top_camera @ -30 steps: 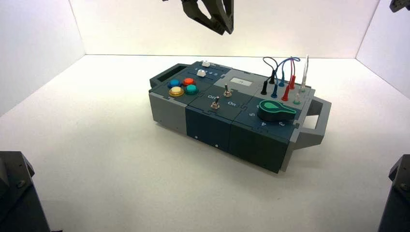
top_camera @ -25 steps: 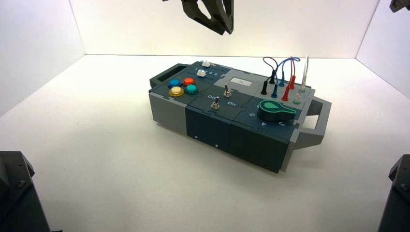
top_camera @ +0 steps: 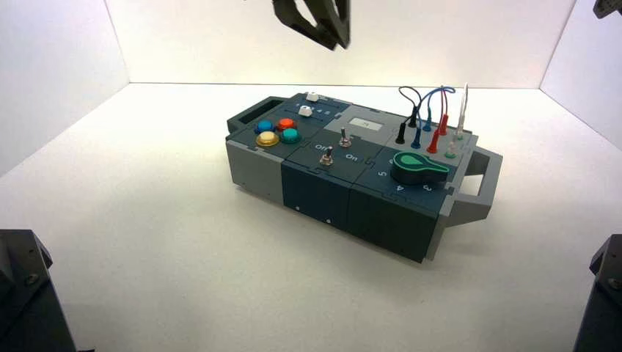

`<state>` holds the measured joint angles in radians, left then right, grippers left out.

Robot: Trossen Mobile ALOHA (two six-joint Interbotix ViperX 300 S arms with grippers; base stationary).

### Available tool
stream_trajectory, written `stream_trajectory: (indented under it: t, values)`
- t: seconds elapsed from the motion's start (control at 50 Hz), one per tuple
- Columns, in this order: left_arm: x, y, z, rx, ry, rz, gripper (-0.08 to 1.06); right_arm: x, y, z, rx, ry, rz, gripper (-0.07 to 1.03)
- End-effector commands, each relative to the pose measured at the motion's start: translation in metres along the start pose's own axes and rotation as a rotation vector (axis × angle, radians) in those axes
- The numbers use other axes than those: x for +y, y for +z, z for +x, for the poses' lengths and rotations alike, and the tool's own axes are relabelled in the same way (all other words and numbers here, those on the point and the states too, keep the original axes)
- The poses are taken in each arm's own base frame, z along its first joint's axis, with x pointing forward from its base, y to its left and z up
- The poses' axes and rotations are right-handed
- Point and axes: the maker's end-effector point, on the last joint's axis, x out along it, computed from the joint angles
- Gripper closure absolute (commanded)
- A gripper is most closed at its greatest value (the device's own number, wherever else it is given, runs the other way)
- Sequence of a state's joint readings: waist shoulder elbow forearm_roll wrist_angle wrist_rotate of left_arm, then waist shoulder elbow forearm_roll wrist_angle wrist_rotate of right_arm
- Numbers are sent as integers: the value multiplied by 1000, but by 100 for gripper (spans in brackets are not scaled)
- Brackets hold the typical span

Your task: Move the left gripper to the left.

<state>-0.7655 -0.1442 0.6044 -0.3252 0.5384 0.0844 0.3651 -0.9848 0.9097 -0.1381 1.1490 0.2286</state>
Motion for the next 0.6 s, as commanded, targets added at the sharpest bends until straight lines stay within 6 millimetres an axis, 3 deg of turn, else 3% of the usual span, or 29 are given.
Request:
stream_trajectory:
  t: [0.02,0.28,0.6]
  values:
    - [13,27,-26,-102,18,-17,73,-1,9,-8,-33,1,4,66]
    - [53,30,-58,-161,94,-74,73,-1,8,-9,-33,2,3,65]
    - [114,12,-124,-272,256,-151,73,-1,9,-11,-37,4,5,65]
